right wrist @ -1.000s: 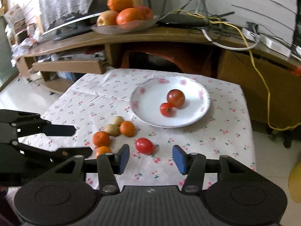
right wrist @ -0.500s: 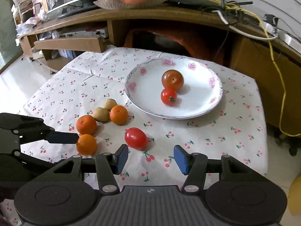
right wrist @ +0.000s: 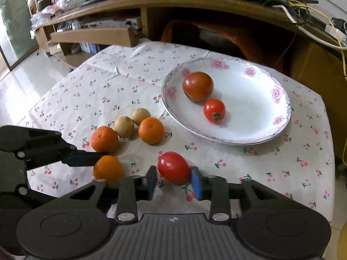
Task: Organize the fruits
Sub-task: 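Grasp a tangerine with the left tool while the right grasps a red tomato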
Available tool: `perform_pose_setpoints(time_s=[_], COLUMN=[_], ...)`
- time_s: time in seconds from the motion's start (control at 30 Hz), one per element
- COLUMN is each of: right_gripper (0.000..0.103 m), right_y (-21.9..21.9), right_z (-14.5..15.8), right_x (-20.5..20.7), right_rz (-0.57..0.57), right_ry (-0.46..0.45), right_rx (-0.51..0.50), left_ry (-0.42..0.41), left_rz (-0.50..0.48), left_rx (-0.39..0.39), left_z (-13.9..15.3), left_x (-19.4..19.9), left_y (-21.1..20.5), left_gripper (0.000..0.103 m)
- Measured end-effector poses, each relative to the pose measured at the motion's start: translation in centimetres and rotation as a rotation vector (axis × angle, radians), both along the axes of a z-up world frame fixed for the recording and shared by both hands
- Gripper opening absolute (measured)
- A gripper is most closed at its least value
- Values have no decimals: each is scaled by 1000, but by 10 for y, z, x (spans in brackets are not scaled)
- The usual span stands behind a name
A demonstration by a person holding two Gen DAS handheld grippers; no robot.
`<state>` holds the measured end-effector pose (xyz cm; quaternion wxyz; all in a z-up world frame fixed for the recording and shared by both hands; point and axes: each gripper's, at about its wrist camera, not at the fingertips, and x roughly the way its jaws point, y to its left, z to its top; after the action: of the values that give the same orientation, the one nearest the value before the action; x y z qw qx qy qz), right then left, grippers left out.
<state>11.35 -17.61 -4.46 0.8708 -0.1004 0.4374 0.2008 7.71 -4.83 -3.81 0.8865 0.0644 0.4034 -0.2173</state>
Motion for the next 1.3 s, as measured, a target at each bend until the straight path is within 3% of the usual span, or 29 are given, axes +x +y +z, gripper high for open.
perform_pose_setpoints(time_s=[0.1, 0.23, 0.53, 0.7, 0.83, 0.97, 1.07, 1.17, 1.23, 1.3], right_gripper=[30, 30, 30, 32, 50, 56, 54, 44, 30, 30], right_y=[-1, -5, -19, -25, -27, -25, -20, -18, -18, -17], right_z=[1, 3, 4, 3, 4, 1, -1, 1, 3, 4], right_x=[-2, -11, -54, -57, -56, -55, -54, -51, -51, -52], right_rz=[-4, 3, 2, 21, 22, 38, 58, 49, 46, 36], right_ry=[15, 27, 19, 16, -2, 0, -14, -1, 7, 9], right_rx=[11, 10, -9, 0, -10, -15, -48, -50, -32, -26], left_ry=[0, 6, -29, -50, -67, -88, -82, -72, -61, -59], left_rz=[4, -8, -89, -96, -107, -118, -100, -103, -121, -130], left_rx=[-6, -17, 35, 49, 73, 91, 89, 106, 124, 96], left_z=[0, 2, 2, 1, 2, 2, 1, 3, 5, 4], left_x=[2, 1, -22, -24, -26, -27, -24, -25, -23, -21], left_y=[3, 5, -9, -11, -14, -14, -12, -14, -17, -17], left_gripper=[38, 38, 38, 39, 41, 49, 53, 53, 52, 48])
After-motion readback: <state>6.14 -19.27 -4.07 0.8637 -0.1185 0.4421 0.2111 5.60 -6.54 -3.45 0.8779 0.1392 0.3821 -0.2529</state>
